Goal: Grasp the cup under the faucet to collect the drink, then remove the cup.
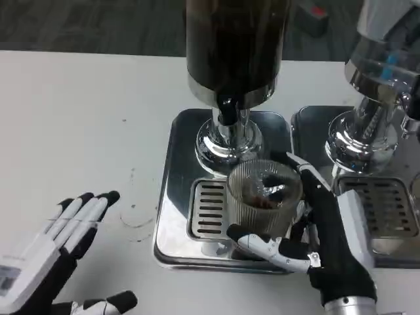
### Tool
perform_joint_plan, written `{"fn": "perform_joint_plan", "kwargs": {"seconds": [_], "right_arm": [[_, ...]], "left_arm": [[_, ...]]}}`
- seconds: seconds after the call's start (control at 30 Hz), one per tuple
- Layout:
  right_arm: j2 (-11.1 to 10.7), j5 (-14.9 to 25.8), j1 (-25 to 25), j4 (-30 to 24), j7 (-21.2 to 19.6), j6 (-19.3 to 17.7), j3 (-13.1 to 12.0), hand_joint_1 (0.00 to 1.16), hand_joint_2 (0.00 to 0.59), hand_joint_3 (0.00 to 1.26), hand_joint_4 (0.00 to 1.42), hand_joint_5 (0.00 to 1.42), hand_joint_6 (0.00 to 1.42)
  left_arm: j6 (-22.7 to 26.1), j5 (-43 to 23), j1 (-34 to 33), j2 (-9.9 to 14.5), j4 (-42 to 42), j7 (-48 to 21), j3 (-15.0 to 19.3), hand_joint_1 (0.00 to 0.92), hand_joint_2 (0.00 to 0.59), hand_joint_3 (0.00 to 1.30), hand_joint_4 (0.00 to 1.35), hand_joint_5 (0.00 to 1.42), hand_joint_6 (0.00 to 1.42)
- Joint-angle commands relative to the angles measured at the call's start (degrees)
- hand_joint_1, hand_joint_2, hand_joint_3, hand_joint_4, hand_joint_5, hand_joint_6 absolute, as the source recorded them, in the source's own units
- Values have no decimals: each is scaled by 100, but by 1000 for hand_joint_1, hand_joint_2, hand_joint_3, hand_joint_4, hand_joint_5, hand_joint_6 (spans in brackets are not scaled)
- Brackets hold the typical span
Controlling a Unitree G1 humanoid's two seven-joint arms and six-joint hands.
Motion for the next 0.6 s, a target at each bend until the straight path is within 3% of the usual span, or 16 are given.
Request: {"fn": "perform_joint_plan", "kwargs": {"seconds": [0.03,0.6], "right_arm": [[-22,45,81,-381,60,-245,42,997,217,282,570,816,1167],[-75,31,202,-639,210,-227,78,987,219,277,570,816,1167]], "left_arm": [[129,100,279,107,-202,158,-56,0,126,0,0,0,0],[338,3,405,13,-451,428,-88,0,126,0,0,0,0]]}}
